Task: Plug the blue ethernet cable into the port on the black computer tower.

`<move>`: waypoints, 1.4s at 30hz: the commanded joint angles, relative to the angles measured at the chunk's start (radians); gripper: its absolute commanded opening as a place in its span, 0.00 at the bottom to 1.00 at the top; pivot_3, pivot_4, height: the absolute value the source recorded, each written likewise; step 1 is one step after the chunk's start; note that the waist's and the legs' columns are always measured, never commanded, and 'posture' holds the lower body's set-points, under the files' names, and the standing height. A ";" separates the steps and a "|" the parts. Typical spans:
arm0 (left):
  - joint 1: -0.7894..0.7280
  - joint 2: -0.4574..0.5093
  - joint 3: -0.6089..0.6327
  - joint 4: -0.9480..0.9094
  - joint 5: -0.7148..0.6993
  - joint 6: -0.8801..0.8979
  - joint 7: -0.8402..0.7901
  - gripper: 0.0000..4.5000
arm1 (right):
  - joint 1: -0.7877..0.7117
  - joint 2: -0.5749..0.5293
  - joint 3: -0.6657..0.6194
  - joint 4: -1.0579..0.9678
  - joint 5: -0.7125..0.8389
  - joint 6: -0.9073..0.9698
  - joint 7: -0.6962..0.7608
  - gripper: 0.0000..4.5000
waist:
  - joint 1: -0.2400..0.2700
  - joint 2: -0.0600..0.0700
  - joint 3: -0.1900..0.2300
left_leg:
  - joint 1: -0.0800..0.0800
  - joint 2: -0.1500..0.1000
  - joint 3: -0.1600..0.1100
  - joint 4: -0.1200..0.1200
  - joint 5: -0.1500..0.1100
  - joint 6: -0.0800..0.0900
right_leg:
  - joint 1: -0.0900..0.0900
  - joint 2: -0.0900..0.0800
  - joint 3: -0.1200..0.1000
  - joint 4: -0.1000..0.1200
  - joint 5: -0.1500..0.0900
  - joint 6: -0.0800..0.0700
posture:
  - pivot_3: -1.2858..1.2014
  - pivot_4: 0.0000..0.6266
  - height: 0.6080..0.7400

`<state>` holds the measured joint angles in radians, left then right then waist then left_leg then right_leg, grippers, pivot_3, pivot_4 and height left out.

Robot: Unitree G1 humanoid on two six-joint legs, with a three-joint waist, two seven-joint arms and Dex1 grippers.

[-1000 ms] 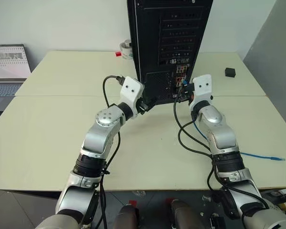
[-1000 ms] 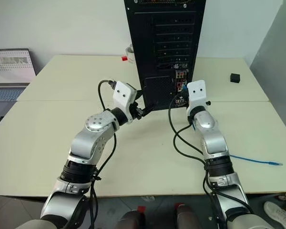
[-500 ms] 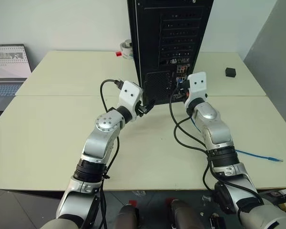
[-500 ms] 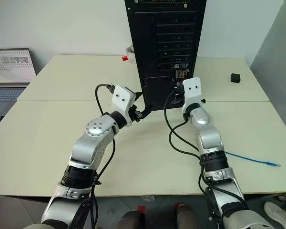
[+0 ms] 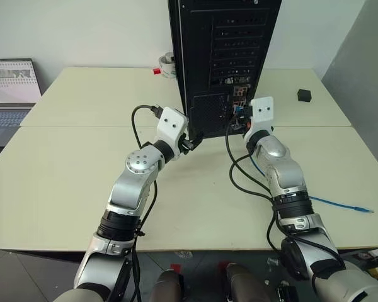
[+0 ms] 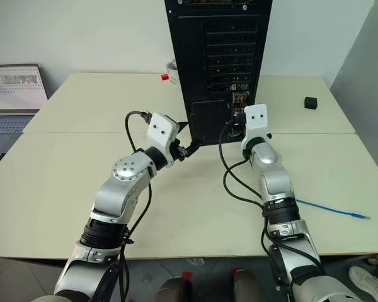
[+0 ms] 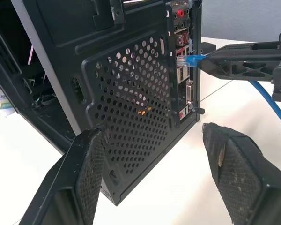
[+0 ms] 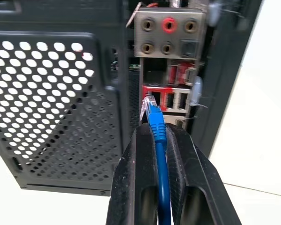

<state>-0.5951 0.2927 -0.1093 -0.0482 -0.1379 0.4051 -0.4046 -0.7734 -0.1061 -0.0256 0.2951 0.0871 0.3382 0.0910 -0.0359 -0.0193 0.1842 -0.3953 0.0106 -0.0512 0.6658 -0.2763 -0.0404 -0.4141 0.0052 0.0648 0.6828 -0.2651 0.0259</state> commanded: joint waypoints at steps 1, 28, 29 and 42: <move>-0.004 0.002 0.018 -0.049 0.003 -0.017 -0.001 0.75 | -0.040 -0.001 -0.039 -0.039 0.014 0.007 -0.027 0.00 | 0.000 0.000 0.000 | 0.000 0.000 0.000 0.000 0.000 0.000 | 0.000 0.000 0.000 0.000 0.000 0.000 | 0.52 0.24 1.00; 0.011 0.005 0.009 -0.054 0.016 -0.018 -0.002 0.75 | -0.069 0.014 0.008 -0.070 0.007 0.023 0.010 0.00 | -0.009 0.000 0.000 | -0.001 0.000 0.001 0.000 0.000 0.000 | -0.002 0.000 0.001 0.000 0.000 0.000 | 0.52 0.24 1.00; 0.010 0.005 0.009 -0.053 0.016 -0.019 -0.003 0.75 | -0.071 0.016 0.006 -0.065 0.009 0.027 0.006 0.00 | -0.010 0.000 0.000 | -0.002 0.000 0.001 0.000 0.000 0.000 | -0.002 -0.001 0.001 0.000 0.000 0.000 | 0.52 0.24 1.00; -0.006 -0.004 0.019 -0.057 0.005 0.003 0.004 0.75 | -0.088 0.074 0.005 -0.039 0.008 0.059 -0.059 0.00 | -0.018 0.000 0.000 | -0.003 0.000 0.002 0.000 0.000 0.000 | -0.006 -0.004 0.002 0.004 0.000 0.000 | 0.52 0.24 1.00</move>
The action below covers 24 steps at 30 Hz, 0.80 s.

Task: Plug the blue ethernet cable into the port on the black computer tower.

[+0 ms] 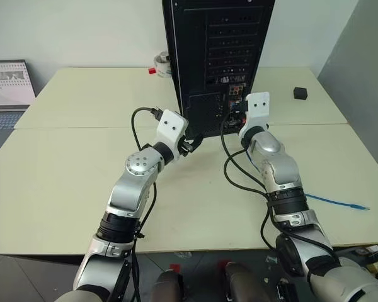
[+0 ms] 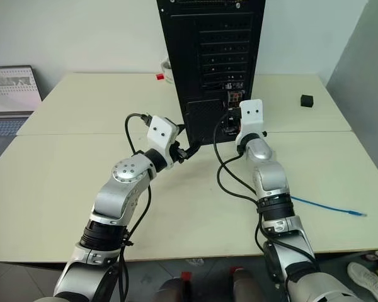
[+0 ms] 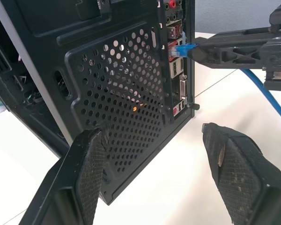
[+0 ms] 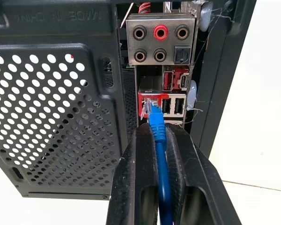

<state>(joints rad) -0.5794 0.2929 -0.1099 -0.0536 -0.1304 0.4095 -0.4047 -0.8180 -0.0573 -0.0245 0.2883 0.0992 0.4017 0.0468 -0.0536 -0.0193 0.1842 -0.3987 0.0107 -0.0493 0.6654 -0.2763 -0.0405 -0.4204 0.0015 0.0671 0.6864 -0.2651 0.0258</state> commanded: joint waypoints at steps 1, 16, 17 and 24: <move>-0.023 -0.005 0.019 -0.052 -0.002 0.000 0.005 0.75 | -0.044 0.030 0.005 -0.032 -0.005 -0.005 -0.019 0.00 | -0.001 0.000 0.000 | 0.000 0.000 0.000 0.000 0.000 0.000 | 0.000 0.000 0.000 0.000 0.000 0.000 | 0.52 0.24 1.00; -0.024 -0.004 0.023 -0.062 -0.002 0.006 0.009 0.75 | -0.095 0.075 0.016 0.044 -0.014 -0.044 -0.028 0.00 | -0.018 0.000 0.000 | 0.001 0.000 0.002 0.000 0.000 0.000 | -0.001 0.000 0.002 0.003 0.000 0.000 | 0.52 0.24 1.00; -0.023 -0.004 0.023 -0.063 -0.001 0.007 0.010 0.75 | -0.100 0.074 0.016 0.052 -0.014 -0.048 -0.025 0.00 | -0.020 0.000 0.000 | 0.001 0.000 0.002 0.000 0.000 0.000 | -0.001 0.000 0.002 0.003 0.000 0.000 | 0.52 0.24 1.00; -0.019 -0.008 0.022 -0.071 0.000 0.012 0.016 0.75 | -0.121 0.070 0.015 0.093 -0.016 -0.067 -0.018 0.00 | -0.030 0.000 0.000 | 0.001 0.000 0.002 0.000 0.000 0.000 | -0.001 0.000 0.002 0.003 0.000 0.000 | 0.52 0.24 1.00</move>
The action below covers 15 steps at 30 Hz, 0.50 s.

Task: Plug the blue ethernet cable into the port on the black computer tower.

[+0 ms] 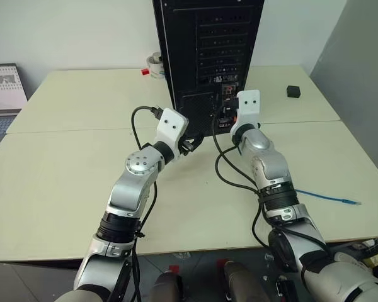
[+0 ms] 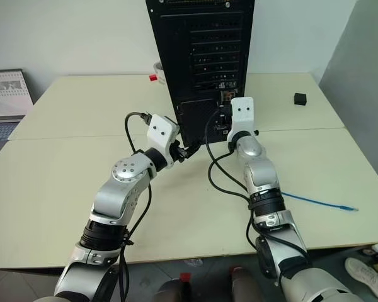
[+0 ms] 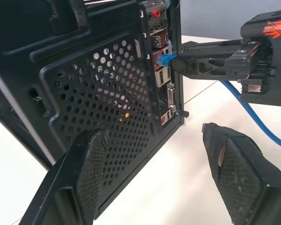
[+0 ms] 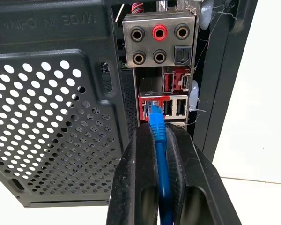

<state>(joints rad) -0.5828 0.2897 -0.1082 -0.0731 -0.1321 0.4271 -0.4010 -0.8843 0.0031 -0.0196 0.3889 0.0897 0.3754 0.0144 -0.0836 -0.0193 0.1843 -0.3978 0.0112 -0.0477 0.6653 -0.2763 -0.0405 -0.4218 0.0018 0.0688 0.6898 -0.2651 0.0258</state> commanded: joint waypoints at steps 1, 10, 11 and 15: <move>-0.015 -0.005 0.021 -0.053 0.001 -0.006 0.012 0.75 | -0.057 0.011 0.011 -0.004 -0.007 -0.043 0.015 0.00 | -0.001 0.000 0.000 | 0.000 0.000 0.000 0.000 0.000 0.000 | 0.000 0.000 0.000 0.000 0.000 0.000 | 0.52 0.24 1.00; -0.015 -0.005 0.022 -0.055 0.000 -0.006 0.017 0.75 | -0.078 0.017 0.013 0.040 -0.009 -0.068 0.019 0.00 | -0.004 0.000 0.000 | 0.001 0.000 0.000 0.000 0.000 0.000 | 0.000 0.000 0.001 0.001 0.000 0.000 | 0.52 0.24 1.00; -0.015 -0.005 0.021 -0.055 0.000 -0.005 0.018 0.75 | -0.080 0.017 0.012 0.043 -0.009 -0.070 0.019 0.00 | -0.004 0.000 0.000 | 0.001 0.000 0.000 0.000 0.000 0.000 | 0.000 0.000 0.001 0.001 0.000 0.000 | 0.52 0.24 1.00; -0.014 -0.002 0.022 -0.055 -0.001 -0.006 0.019 0.75 | -0.084 0.018 0.010 0.060 -0.013 -0.079 0.022 0.00 | -0.005 0.000 0.000 | 0.001 0.000 0.001 0.000 0.000 0.000 | 0.000 0.000 0.001 0.002 0.000 0.000 | 0.52 0.24 1.00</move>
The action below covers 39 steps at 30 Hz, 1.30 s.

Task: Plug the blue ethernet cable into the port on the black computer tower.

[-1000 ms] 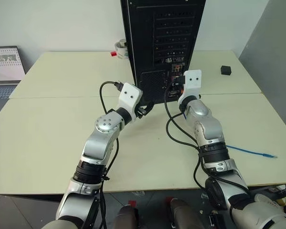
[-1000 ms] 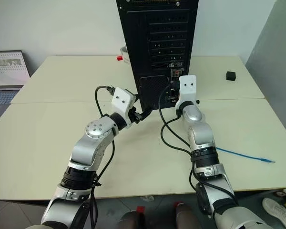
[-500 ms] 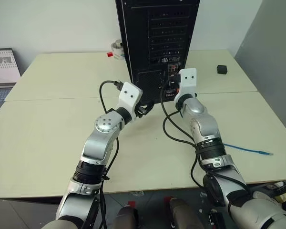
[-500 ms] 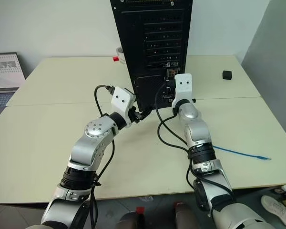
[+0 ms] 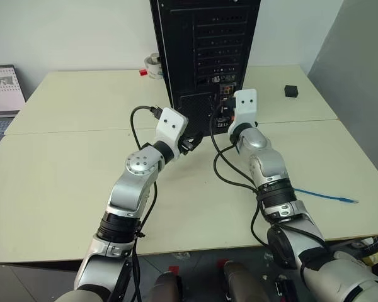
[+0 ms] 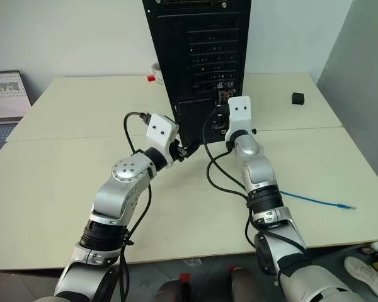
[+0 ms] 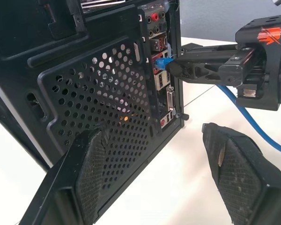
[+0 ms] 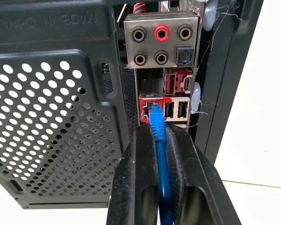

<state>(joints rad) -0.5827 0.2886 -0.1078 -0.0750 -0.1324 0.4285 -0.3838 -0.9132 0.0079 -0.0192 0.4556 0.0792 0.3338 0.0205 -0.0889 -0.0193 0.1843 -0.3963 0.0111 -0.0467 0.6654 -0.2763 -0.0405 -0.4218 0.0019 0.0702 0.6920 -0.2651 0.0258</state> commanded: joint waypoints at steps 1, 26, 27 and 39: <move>-0.014 0.000 0.022 -0.052 -0.001 -0.008 0.002 0.75 | -0.055 0.013 0.009 -0.004 -0.003 -0.039 0.017 0.00 | 0.000 0.000 0.000 | 0.000 0.000 0.000 0.000 0.000 0.000 | 0.000 0.000 0.000 0.000 0.000 0.000 | 0.52 0.24 1.00; -0.072 0.130 0.047 0.038 -0.008 0.018 -0.127 0.75 | 0.234 -0.248 0.031 -0.561 0.105 0.225 0.356 0.98 | 0.023 0.000 0.000 | -0.002 -0.002 -0.003 0.000 0.000 0.000 | 0.001 -0.001 -0.003 -0.003 0.000 0.000 | 0.52 0.24 1.00; -0.078 0.141 0.049 0.047 -0.009 0.019 -0.140 0.75 | 0.237 -0.276 0.027 -0.579 0.117 0.238 0.381 1.00 | 0.024 0.000 0.000 | -0.003 -0.002 -0.003 0.000 0.000 0.000 | 0.001 0.000 -0.003 -0.004 0.000 0.000 | 0.52 0.24 1.00; -0.132 0.204 0.084 0.079 -0.066 0.068 -0.243 0.75 | 0.245 -0.593 -0.045 -0.548 0.231 0.193 0.702 1.00 | 0.033 0.000 0.000 | -0.003 -0.001 -0.003 0.000 0.000 0.000 | 0.002 0.004 -0.004 -0.008 0.000 0.000 | 0.52 0.24 1.00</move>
<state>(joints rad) -0.6887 0.4820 -0.0544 0.0168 -0.1795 0.4934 -0.6117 -0.6544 -0.5766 -0.0492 -0.0742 0.2899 0.5529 0.6935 -0.0559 -0.0194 0.1843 -0.3989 0.0104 -0.0496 0.6652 -0.2763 -0.0402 -0.4194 0.0057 0.0663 0.6840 -0.2652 0.0261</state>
